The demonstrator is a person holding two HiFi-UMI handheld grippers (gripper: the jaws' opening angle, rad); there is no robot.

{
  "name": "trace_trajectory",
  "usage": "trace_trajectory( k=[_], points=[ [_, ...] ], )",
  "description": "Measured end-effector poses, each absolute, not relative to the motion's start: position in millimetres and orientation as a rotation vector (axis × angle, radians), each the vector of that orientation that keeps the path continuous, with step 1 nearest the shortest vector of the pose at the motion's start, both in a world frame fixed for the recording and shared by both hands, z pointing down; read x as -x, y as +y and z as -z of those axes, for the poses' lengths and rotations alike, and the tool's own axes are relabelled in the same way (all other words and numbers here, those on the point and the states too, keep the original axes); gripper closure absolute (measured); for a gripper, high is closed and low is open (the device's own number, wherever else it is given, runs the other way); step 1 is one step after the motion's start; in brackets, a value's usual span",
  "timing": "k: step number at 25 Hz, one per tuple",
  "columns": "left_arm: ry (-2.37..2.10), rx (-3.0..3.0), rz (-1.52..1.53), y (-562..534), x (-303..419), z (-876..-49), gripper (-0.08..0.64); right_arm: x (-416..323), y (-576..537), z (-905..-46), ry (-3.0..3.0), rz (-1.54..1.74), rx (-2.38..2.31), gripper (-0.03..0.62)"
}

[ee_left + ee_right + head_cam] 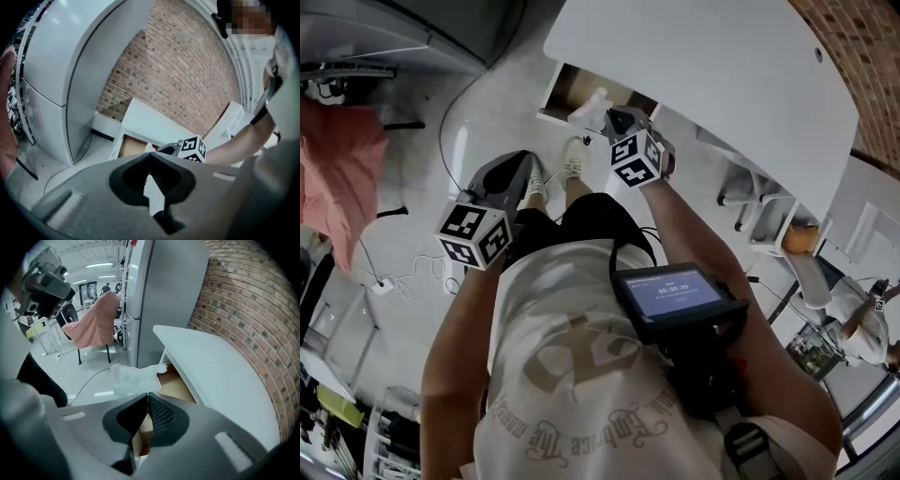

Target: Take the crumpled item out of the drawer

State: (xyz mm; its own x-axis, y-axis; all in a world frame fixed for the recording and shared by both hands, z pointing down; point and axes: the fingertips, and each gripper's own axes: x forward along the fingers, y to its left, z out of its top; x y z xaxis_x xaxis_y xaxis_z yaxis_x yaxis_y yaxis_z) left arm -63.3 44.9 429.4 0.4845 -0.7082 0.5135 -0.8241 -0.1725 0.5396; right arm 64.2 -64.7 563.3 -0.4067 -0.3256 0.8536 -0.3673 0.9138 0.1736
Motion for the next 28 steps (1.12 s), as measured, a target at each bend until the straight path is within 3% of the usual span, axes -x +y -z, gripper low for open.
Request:
trace_trajectory(
  k=[28],
  points=[
    [-1.148, -2.155, -0.271, 51, 52, -384, 0.557, -78, -57, -420, -2.253, -0.154, -0.767, 0.578]
  ],
)
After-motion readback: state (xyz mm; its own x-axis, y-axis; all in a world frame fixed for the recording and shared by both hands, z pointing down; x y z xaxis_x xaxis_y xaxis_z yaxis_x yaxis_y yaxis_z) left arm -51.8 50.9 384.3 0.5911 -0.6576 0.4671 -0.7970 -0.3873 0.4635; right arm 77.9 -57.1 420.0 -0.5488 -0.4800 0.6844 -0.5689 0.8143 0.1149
